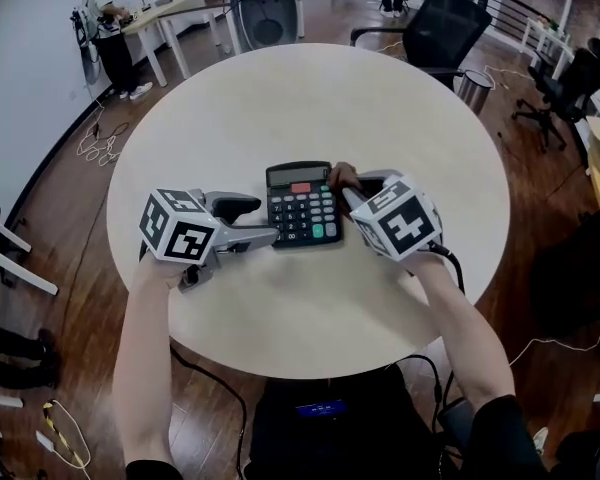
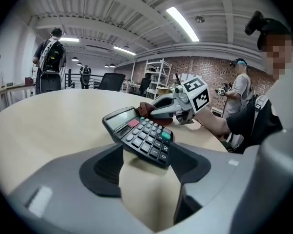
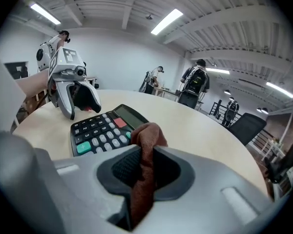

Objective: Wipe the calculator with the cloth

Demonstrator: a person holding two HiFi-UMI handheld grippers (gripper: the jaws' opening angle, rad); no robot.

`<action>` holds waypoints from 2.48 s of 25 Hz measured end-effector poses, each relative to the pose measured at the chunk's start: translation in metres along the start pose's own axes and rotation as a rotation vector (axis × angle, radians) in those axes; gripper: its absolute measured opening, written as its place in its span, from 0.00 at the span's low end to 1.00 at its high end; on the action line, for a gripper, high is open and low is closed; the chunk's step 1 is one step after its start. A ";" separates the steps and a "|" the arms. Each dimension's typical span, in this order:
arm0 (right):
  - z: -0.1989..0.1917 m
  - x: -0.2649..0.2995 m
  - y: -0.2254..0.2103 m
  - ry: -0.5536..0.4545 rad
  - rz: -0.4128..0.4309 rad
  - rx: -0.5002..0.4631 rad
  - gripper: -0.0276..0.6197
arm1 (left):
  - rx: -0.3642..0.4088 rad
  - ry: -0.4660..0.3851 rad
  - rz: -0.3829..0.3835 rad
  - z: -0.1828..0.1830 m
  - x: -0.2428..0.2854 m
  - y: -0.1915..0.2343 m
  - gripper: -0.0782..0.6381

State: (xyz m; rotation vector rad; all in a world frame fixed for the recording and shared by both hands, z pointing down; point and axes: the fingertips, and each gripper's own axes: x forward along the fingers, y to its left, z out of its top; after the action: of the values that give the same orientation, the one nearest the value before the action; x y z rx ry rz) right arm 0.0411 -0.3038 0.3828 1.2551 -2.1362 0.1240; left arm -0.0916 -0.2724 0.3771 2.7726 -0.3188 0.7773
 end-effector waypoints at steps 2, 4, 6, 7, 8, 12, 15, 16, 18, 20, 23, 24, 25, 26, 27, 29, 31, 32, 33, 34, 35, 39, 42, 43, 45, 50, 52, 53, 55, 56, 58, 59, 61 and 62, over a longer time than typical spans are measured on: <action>0.004 0.007 0.003 -0.001 0.017 0.000 0.12 | -0.015 -0.003 0.005 0.001 0.002 0.000 0.52; 0.012 0.018 0.007 -0.002 0.021 0.001 0.12 | -0.020 -0.004 0.019 -0.001 -0.001 0.004 0.50; 0.021 0.027 0.008 -0.012 0.020 0.006 0.12 | -0.018 -0.007 0.040 -0.002 -0.005 0.007 0.48; 0.023 0.029 0.008 -0.019 0.023 0.014 0.12 | -0.020 -0.013 0.050 -0.003 -0.006 0.007 0.48; 0.023 0.028 0.007 -0.027 0.027 0.025 0.12 | -0.027 -0.024 0.060 -0.002 -0.007 0.008 0.48; 0.011 0.009 -0.001 -0.024 0.009 0.013 0.12 | -0.031 -0.016 0.083 -0.006 -0.010 0.006 0.48; 0.001 0.000 -0.003 -0.001 -0.005 -0.036 0.12 | 0.040 0.106 0.100 -0.013 0.000 0.000 0.48; 0.000 0.001 0.000 0.001 0.002 -0.049 0.12 | 0.053 0.135 0.101 -0.014 0.001 0.000 0.48; 0.005 0.005 0.008 0.003 0.021 -0.064 0.12 | 0.046 0.151 0.080 -0.016 -0.001 0.002 0.48; 0.015 0.012 0.015 0.005 0.040 -0.067 0.12 | 0.001 0.115 0.042 -0.013 -0.008 0.010 0.48; 0.031 0.021 0.021 -0.002 0.063 -0.053 0.12 | -0.062 0.055 0.019 -0.004 -0.019 0.025 0.45; 0.034 0.023 0.022 -0.008 0.069 -0.041 0.12 | -0.073 0.048 0.023 -0.002 -0.020 0.030 0.45; 0.035 0.025 0.022 -0.013 0.073 -0.028 0.12 | -0.083 0.044 0.032 0.000 -0.019 0.034 0.45; 0.035 0.027 0.021 -0.017 0.076 -0.017 0.12 | -0.092 0.039 0.043 0.001 -0.017 0.039 0.45; 0.036 0.030 0.021 -0.019 0.077 -0.010 0.12 | -0.100 0.035 0.053 0.001 -0.017 0.043 0.46; 0.039 0.036 0.021 -0.021 0.072 -0.005 0.12 | -0.111 0.027 0.064 0.001 -0.018 0.050 0.46; 0.040 0.041 0.020 -0.025 0.070 0.007 0.12 | -0.122 0.018 0.071 0.001 -0.019 0.054 0.46; 0.041 0.043 0.019 -0.028 0.071 0.015 0.12 | -0.128 0.012 0.074 0.001 -0.018 0.056 0.46; 0.041 0.043 0.018 -0.032 0.072 0.021 0.12 | -0.135 0.004 0.077 0.002 -0.018 0.057 0.46; 0.041 0.043 0.017 -0.038 0.074 0.025 0.12 | -0.141 -0.006 0.080 0.003 -0.018 0.057 0.46; 0.041 0.041 0.016 -0.042 0.077 0.030 0.12 | -0.145 -0.015 0.083 0.005 -0.019 0.058 0.46; 0.041 0.036 0.019 -0.055 0.099 0.057 0.12 | -0.127 -0.022 0.099 0.006 -0.020 0.058 0.46; 0.041 0.037 0.025 -0.062 0.116 0.052 0.12 | -0.141 -0.051 0.136 0.009 -0.017 0.065 0.47; 0.040 0.035 0.025 -0.065 0.120 0.052 0.12 | -0.152 -0.066 0.146 0.010 -0.017 0.068 0.47; 0.037 0.028 0.021 -0.070 0.116 0.061 0.12 | -0.164 -0.079 0.147 0.011 -0.018 0.066 0.47; 0.034 0.023 0.021 -0.076 0.115 0.058 0.12 | -0.151 -0.037 0.149 0.002 -0.023 0.058 0.46; 0.036 0.025 0.024 -0.077 0.119 0.052 0.12 | -0.146 -0.001 0.151 -0.003 -0.020 0.056 0.46; 0.038 0.026 0.025 -0.078 0.121 0.049 0.12 | -0.140 0.024 0.152 -0.006 -0.018 0.054 0.46; 0.041 0.028 0.027 -0.077 0.119 0.040 0.12 | -0.126 0.067 0.154 -0.010 -0.015 0.052 0.46; 0.042 0.030 0.026 -0.075 0.117 0.040 0.12 | -0.118 0.073 0.160 -0.010 -0.015 0.052 0.46; 0.044 0.033 0.023 -0.072 0.111 0.042 0.12 | -0.117 0.057 0.171 -0.006 -0.017 0.054 0.46; 0.045 0.035 0.021 -0.072 0.109 0.043 0.12 | -0.128 0.046 0.169 -0.005 -0.017 0.055 0.46; 0.046 0.039 0.019 -0.073 0.106 0.044 0.12 | -0.151 0.035 0.160 -0.006 -0.017 0.054 0.46; 0.047 0.041 0.018 -0.073 0.105 0.044 0.12 | -0.152 0.034 0.160 -0.007 -0.017 0.053 0.46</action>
State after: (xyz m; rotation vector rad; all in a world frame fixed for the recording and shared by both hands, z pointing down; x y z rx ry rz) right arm -0.0094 -0.3430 0.3736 1.1885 -2.2744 0.1737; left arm -0.1235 -0.3183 0.3831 2.6125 -0.5743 0.8004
